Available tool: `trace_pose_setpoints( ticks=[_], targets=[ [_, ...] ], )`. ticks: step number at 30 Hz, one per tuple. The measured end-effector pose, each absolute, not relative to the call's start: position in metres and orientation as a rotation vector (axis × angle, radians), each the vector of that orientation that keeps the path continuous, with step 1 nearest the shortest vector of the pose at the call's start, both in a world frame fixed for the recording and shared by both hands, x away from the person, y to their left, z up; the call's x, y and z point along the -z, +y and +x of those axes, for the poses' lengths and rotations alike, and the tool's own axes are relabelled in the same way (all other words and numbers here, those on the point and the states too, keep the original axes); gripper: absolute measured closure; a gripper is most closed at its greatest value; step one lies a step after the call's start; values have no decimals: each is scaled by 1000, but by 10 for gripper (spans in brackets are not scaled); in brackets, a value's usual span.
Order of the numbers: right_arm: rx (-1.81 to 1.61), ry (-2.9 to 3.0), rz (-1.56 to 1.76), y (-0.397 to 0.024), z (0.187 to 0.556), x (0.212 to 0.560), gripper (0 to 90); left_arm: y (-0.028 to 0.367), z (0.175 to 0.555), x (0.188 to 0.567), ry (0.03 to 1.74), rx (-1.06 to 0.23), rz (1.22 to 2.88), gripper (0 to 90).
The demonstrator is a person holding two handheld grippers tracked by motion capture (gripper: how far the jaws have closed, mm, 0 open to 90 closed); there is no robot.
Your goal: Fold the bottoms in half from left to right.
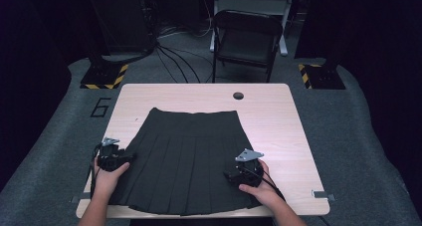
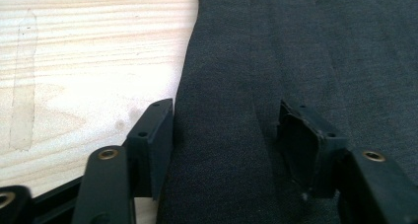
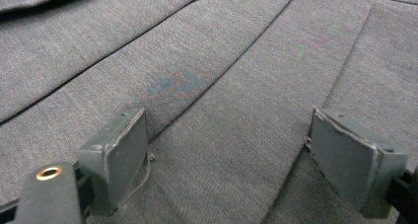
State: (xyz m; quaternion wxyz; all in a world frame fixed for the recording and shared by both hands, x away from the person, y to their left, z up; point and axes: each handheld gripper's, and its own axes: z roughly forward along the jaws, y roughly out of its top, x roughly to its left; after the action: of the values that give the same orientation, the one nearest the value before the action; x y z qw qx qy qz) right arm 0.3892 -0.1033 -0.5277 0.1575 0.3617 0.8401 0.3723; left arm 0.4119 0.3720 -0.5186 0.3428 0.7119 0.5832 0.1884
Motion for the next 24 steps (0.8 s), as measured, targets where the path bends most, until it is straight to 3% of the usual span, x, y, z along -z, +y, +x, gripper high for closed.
trace_pose_setpoints(
  ticks=[13, 19, 24],
  targets=[
    [-1065, 2403, 1035, -103, 389, 528, 153, 369, 410, 519, 1501, -523, 1865, 566],
    [-1065, 2404, 1035, -103, 389, 528, 153, 369, 411, 519, 1486, -512, 1869, 709],
    [-1065, 2403, 1035, -103, 389, 528, 153, 370, 411, 519, 1499, -490, 1854, 757]
  ],
)
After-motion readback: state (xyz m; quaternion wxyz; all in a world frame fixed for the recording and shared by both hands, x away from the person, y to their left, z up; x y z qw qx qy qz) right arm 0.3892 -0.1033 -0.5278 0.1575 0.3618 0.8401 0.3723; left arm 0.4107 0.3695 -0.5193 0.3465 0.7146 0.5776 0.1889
